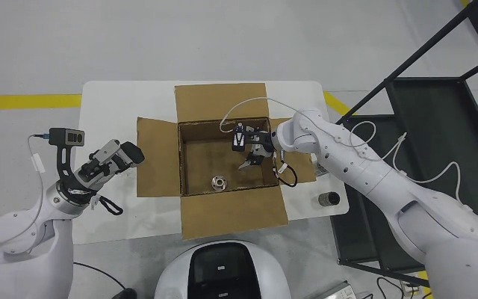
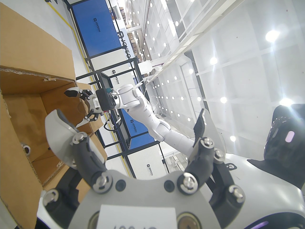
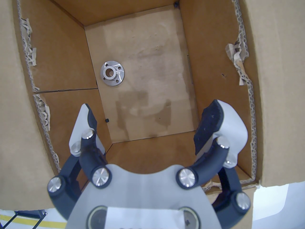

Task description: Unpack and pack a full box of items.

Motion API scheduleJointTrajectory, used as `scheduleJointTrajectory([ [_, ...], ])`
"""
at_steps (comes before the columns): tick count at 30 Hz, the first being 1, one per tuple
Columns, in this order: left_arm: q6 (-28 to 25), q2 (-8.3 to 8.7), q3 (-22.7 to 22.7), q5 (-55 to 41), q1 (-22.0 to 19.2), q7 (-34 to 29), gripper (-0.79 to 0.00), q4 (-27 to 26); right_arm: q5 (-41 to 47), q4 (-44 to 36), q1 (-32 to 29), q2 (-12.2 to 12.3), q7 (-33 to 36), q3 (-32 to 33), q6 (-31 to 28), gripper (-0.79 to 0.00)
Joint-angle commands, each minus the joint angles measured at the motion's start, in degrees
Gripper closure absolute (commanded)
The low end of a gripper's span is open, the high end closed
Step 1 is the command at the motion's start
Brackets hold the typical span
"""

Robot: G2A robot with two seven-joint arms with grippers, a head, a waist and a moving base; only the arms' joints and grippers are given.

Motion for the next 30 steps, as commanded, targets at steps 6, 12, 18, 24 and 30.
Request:
scheduleJointTrajectory([
  [6,0.0,0.00,0.0,0.0,0.0,0.0,-0.785,0.0,0.0,0.0,0.0,0.0,0.0,0.0,0.0,-0.785],
  [12,0.0,0.00,0.0,0.0,0.0,0.0,-0.785,0.0,-0.2,-0.2,-0.5,0.0,-0.6,0.1,0.7,-0.785],
  [18,0.0,0.00,0.0,0.0,0.0,0.0,-0.785,0.0,-4.1,-0.2,-0.9,-1.1,-4.0,-0.8,-1.9,-0.785],
  [24,0.0,0.00,0.0,0.0,0.0,0.0,-0.785,0.0,-5.4,1.9,-0.5,-3.8,-6.2,-2.9,-2.2,-0.785],
  [30,0.0,0.00,0.0,0.0,0.0,0.0,-0.785,0.0,-5.1,5.8,0.0,-6.4,-7.8,-4.5,-2.8,-0.785],
])
